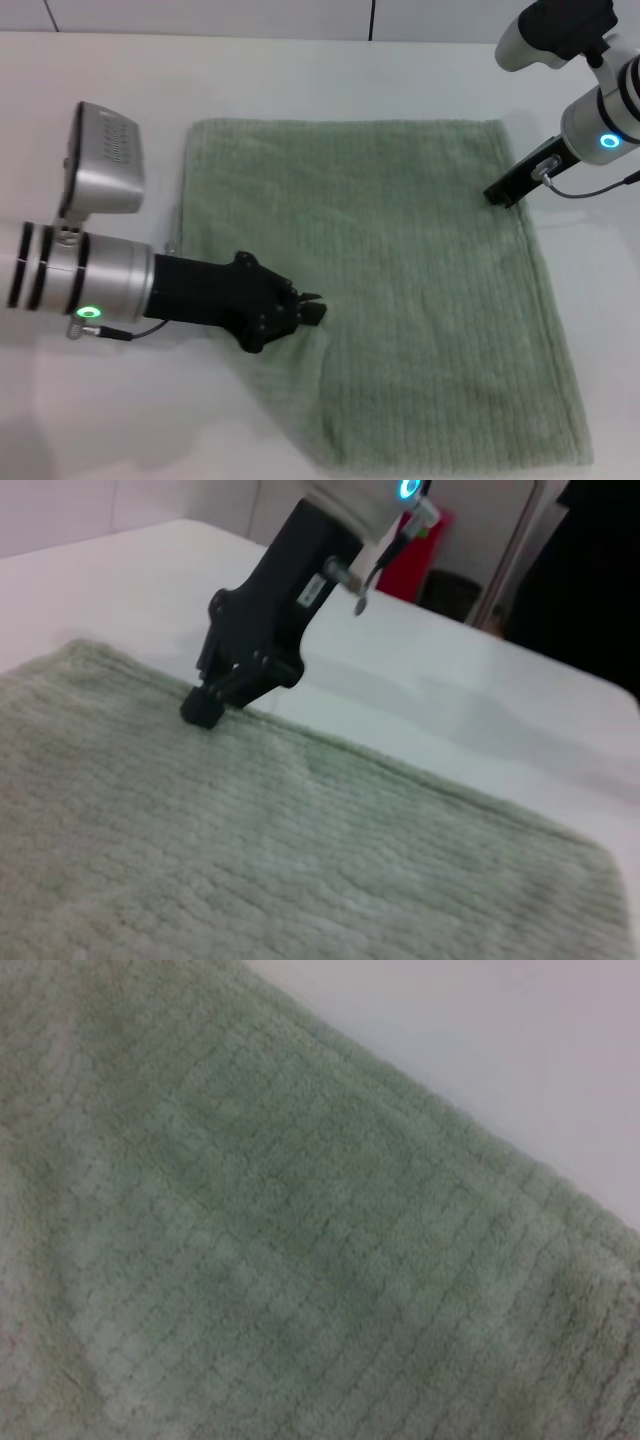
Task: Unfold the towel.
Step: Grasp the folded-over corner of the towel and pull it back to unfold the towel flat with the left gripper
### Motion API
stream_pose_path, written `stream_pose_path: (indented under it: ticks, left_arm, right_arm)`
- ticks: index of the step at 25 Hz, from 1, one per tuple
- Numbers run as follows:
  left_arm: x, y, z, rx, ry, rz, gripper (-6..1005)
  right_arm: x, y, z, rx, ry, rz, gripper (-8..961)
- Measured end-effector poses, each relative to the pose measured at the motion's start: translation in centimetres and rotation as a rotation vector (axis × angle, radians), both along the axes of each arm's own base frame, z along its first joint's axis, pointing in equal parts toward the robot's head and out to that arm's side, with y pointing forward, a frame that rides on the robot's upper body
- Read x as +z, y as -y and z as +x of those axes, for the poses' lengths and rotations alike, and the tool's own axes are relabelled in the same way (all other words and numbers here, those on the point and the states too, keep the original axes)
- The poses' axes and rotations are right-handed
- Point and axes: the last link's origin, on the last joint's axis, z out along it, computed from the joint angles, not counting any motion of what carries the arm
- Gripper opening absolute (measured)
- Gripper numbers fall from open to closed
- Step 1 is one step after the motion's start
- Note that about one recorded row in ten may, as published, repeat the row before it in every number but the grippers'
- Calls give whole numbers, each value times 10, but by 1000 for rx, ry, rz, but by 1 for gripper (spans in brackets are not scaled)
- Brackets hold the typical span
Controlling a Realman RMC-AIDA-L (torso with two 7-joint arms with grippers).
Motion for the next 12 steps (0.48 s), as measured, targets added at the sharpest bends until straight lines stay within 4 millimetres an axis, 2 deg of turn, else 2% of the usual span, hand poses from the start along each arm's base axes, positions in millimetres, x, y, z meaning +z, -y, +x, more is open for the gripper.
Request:
stream_pose_path:
  ticks: [3,5,9,12]
  left_arm:
    - [4,1,-1,6,6,-12,39]
    - [16,6,-5,25,7,-63,39]
    - [23,9,-7,30,8,-91,39]
    - [36,14,-9,36,35,-114,40]
  right_arm:
    - [0,0,0,0,0,-1,27]
    - [0,0,0,-1,1,-2,27]
    - [-1,1,1,-3,3,-4,28]
    - [-1,1,1,-3,3,-4,29]
